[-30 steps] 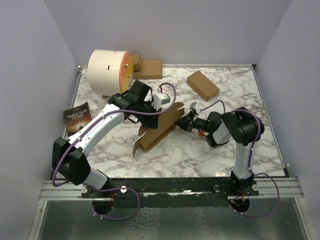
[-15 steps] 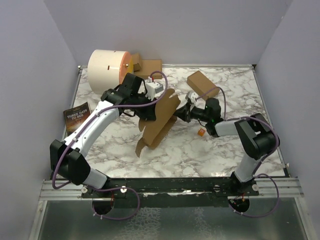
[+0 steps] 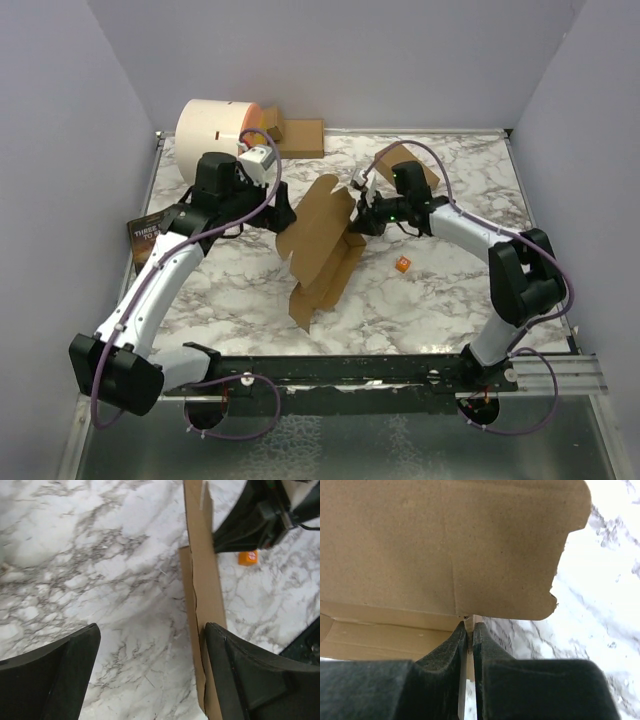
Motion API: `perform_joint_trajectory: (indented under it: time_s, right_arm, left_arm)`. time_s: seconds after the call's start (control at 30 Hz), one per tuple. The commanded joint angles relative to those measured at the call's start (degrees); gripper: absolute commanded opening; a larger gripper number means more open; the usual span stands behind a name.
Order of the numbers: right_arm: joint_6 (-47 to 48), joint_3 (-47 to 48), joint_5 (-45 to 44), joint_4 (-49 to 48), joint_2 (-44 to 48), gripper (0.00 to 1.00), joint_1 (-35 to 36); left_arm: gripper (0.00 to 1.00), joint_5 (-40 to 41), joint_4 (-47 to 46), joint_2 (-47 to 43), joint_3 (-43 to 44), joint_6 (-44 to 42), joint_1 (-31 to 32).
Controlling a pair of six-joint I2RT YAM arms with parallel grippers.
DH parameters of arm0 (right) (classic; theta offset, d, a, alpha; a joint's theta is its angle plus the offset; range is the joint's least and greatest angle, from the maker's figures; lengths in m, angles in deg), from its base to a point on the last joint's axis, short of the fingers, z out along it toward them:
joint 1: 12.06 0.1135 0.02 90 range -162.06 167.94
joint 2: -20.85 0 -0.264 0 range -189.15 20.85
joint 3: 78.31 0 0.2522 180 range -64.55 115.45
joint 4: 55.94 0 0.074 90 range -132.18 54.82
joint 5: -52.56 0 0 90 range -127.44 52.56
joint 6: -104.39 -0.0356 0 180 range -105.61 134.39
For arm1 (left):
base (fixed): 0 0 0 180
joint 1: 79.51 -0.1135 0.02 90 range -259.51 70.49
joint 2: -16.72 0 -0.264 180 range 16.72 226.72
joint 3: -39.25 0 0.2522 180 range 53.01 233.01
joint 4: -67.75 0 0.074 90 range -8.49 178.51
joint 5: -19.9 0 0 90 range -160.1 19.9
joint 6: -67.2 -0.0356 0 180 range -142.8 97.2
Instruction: Fold the paper box
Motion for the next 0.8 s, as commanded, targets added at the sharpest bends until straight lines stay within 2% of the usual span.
perform_joint_trajectory:
  time_s: [0.0,0.17,0.27,0.37,0.53,0.77]
  right_arm:
    - [5.9,7.5,-4.0,22.8,-0.5,0.01,0.2]
    - [6.4,17.2,-11.4,36.2,-5.7,0.01,0.3]
    - [6.8,21.7,-15.3,41.3,-9.0,0.01,0.3]
    - [6.4,22.5,-17.5,41.9,-10.0,0.03,0.3]
    - [5.6,23.1,-19.3,41.7,-11.9,0.06,0.3]
    - [5.8,21.7,-21.5,39.9,-14.0,0.10,0.3]
  left_arm:
    - [0.89,10.4,-6.0,-7.3,-4.0,4.5,-2.4]
    - [0.90,16.5,-7.7,-16.9,-10.3,7.8,-2.7]
    - [0.91,17.1,-9.0,-23.3,-16.1,11.7,-2.7]
    - [0.90,15.1,-10.6,-29.7,-23.3,18.5,-2.7]
    - [0.88,9.9,-18.7,-39.3,-37.2,32.7,-2.7]
    - [0.87,7.8,-21.5,-40.9,-42.9,38.1,-2.7]
